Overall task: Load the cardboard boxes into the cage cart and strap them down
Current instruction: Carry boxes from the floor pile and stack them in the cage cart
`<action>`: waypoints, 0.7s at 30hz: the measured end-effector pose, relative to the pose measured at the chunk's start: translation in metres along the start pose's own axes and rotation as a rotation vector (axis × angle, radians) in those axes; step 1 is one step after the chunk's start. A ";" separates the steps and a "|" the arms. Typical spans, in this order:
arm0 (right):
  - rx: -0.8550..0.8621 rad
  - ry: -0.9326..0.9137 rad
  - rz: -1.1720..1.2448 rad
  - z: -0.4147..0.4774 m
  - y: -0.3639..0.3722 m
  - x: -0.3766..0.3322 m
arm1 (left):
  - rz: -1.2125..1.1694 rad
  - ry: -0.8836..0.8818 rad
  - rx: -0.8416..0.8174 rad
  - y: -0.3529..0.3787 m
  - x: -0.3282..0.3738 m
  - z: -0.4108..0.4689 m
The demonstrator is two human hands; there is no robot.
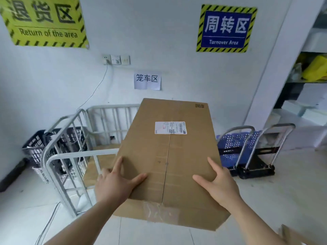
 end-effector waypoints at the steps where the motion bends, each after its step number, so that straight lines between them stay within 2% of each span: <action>1: -0.015 -0.020 0.003 0.011 0.015 -0.014 | 0.012 -0.017 0.010 -0.003 -0.010 0.017; 9: -0.123 -0.154 0.027 0.111 0.122 -0.114 | 0.056 -0.129 0.104 -0.015 -0.061 0.140; 21: -0.255 -0.316 0.045 0.303 0.268 -0.241 | 0.068 -0.316 0.215 0.004 -0.082 0.339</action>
Point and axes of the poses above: each hand's wrist, its own z-axis towards the middle knuckle, its own y-axis out of the palm, x = y × z, the point moved 5 cm from there along z, towards the middle knuckle, and after that the axes turned 10 degrees about x, right-handed, at the moved point
